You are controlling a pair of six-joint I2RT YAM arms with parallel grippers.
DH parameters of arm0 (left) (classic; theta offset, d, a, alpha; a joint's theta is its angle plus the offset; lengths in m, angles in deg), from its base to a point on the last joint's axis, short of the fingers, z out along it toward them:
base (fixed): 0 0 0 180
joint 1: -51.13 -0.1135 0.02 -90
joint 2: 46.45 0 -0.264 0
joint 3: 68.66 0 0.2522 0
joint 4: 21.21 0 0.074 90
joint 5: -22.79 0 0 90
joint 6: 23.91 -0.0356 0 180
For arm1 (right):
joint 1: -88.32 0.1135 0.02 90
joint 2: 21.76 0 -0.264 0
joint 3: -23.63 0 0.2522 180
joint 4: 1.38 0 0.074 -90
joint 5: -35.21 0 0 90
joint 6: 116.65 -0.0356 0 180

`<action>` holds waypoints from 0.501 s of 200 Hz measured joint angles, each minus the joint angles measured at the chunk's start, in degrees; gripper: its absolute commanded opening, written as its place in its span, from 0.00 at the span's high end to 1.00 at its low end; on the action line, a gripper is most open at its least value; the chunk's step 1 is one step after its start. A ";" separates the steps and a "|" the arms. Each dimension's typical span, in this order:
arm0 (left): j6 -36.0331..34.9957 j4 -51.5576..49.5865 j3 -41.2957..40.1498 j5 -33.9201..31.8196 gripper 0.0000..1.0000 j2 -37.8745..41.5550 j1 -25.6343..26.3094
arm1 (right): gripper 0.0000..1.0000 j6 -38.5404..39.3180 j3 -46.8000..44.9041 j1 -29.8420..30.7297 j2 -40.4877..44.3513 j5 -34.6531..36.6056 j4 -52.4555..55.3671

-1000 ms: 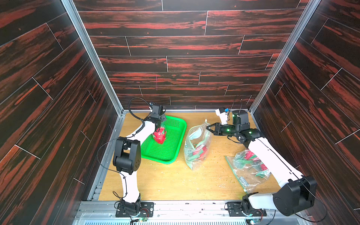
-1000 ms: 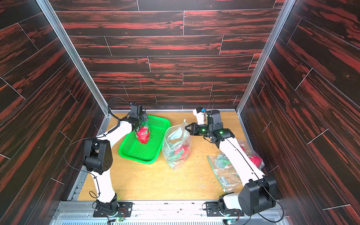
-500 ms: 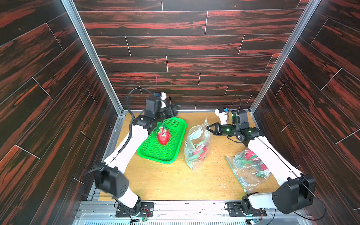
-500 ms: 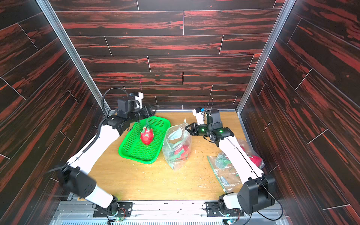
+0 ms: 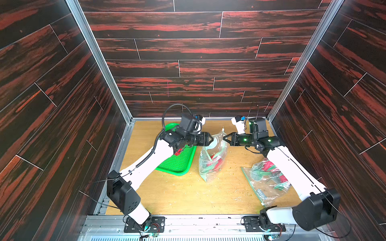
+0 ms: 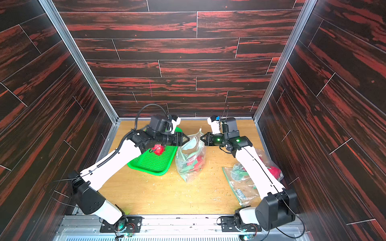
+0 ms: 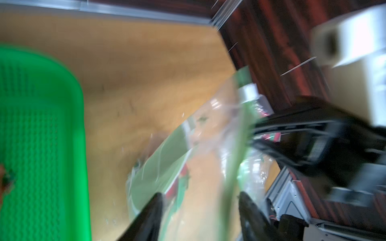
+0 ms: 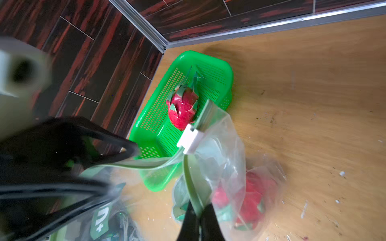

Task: Open the zip-top bag and take out the dragon fruit
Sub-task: Pick up the dragon fruit from the zipper food storage bag.

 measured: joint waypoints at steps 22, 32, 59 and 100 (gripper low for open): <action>0.28 -0.28 -3.13 -0.11 0.49 0.02 0.39 | 1.00 1.27 -0.11 0.02 2.82 2.32 2.56; 0.52 0.24 -4.76 0.04 0.50 0.11 0.57 | 1.00 1.88 -0.42 0.02 4.22 3.43 3.39; 1.64 2.43 -9.64 1.27 0.53 0.28 1.20 | 1.00 2.97 -3.10 0.04 7.45 4.66 4.72; 3.61 5.68 -14.75 3.50 0.93 0.55 2.80 | 0.96 3.56 -9.75 0.04 8.61 4.57 5.77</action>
